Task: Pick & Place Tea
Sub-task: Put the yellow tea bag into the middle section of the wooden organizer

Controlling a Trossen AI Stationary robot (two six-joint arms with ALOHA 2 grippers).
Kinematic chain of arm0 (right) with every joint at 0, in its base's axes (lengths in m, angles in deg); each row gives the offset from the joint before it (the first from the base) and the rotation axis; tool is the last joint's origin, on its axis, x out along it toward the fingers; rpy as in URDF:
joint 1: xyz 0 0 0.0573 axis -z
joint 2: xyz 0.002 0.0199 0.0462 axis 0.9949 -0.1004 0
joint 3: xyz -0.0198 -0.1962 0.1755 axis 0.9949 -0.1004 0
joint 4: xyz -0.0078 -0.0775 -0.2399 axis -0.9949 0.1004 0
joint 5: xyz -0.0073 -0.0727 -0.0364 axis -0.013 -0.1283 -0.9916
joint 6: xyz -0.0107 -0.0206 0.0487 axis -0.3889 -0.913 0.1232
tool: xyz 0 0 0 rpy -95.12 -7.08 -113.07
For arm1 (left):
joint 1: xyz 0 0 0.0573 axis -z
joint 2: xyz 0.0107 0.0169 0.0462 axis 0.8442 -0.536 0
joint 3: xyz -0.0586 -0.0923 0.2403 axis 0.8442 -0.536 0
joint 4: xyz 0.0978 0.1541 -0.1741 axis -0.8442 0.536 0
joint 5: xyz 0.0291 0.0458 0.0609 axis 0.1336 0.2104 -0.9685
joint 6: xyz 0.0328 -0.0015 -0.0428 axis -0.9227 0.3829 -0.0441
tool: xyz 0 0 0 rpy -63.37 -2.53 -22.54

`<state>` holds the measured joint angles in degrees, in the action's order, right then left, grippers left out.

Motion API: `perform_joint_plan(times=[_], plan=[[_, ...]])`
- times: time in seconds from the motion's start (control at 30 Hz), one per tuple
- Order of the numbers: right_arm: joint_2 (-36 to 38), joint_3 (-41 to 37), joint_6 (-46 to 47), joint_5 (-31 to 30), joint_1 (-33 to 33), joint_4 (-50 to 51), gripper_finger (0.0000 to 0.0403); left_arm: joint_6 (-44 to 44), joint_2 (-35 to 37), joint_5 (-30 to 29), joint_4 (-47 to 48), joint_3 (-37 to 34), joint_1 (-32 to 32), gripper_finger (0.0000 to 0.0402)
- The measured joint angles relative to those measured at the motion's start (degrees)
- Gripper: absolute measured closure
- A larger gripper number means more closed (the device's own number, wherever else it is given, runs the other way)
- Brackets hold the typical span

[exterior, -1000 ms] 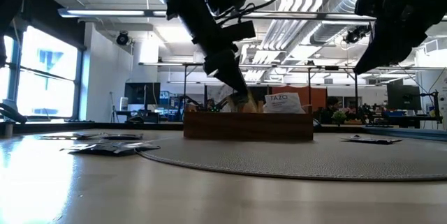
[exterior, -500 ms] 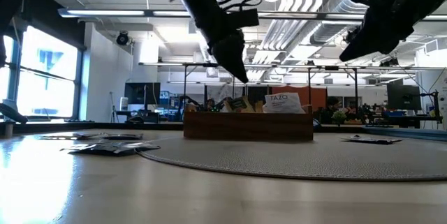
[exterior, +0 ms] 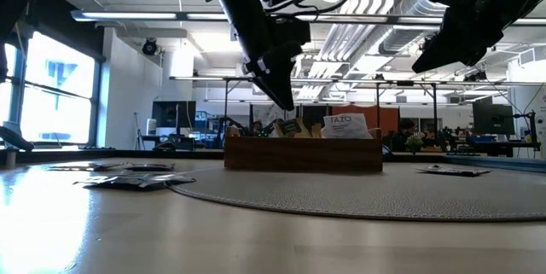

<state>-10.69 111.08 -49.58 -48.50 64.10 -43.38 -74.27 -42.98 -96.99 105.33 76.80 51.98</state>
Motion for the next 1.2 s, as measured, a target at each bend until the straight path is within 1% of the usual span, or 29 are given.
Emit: perform_joint_plan(times=[0.07, 0.1, 0.13, 0.23, 0.27, 0.4, 0.53, 0.6, 0.67, 0.73, 0.93, 0.97, 1.03, 1.13, 1.2], plan=[[0.0, 0.0, -0.05, -0.01, 0.0, 0.02, 0.04, 0.12, -1.13, -2.99, -0.48, 0.1, -0.06, 0.025], [-0.02, 0.0, -0.07, 0.0, 0.0, 0.02, 0.0399, 0.47, -1.28, -3.19, 0.59, -0.09, -0.43, 0.025], [-0.02, 0.0, -0.07, 0.0, 0.0, 0.02, 0.0398, 1.14, -1.29, -2.73, 1.47, -0.17, -0.82, 0.025], [-0.07, 0.01, -0.1, -0.01, 0.0, 0.04, 0.0397, 4.79, -1.0, 1.41, 0.62, -0.12, -2.07, 0.0251], [-0.07, 0.02, -0.11, -0.04, 0.0, 0.0, 0.0398, 5.73, -1.13, 1.51, 0.7, -0.35, -2.35, 0.0251], [-0.07, 0.02, -0.11, -0.04, 0.0, 0.03, 0.0401, 6.18, -4.32, -1.29, 0.37, -0.74, -2.47, 0.0251], [-0.07, 0.02, -0.11, -0.14, 0.0, 0.07, 0.0397, 5.72, -4.32, 1.57, 0.49, -0.59, -2.25, 0.0251], [-0.07, 0.02, -0.11, -0.15, 0.0, 0.07, 0.0398, 5.68, -4.4, 1.49, 0.56, -0.6, -2.23, 0.0254], [-0.07, 0.02, -0.11, -0.15, 0.0, 0.07, 0.04, 5.64, -4.37, 0.95, 0.51, -0.6, -2.25, 0.0267], [-0.07, 0.02, -0.13, -0.17, 0.0, 0.06, 0.0401, 5.57, -4.37, 1.01, 0.53, -0.6, -2.27, 0.0289], [-0.07, 0.02, -0.13, -0.24, 0.0, 0.07, 0.0397, 5.09, -4.37, 1.17, 0.53, -0.6, -2.25, 0.0384], [-0.07, 0.02, -0.13, -0.23, 0.0, 0.07, 0.0398, 4.43, -4.37, 1.17, 0.53, -0.6, -2.25, 0.0392], [-0.07, 0.02, -0.13, -0.23, 0.0, 0.07, 0.04, 3.25, -4.37, 0.86, 0.25, -0.6, -2.25, 0.0393], [-0.07, 0.02, -0.13, -0.22, 0.0, 0.07, 0.04, 1.58, -4.37, -1.32, -0.44, -0.6, -2.25, 0.0387], [-0.07, 0.02, -0.13, -0.24, 0.0, 0.07, 0.0398, -0.16, -4.37, -2.82, -0.54, -0.6, -2.16, 0.0391]])
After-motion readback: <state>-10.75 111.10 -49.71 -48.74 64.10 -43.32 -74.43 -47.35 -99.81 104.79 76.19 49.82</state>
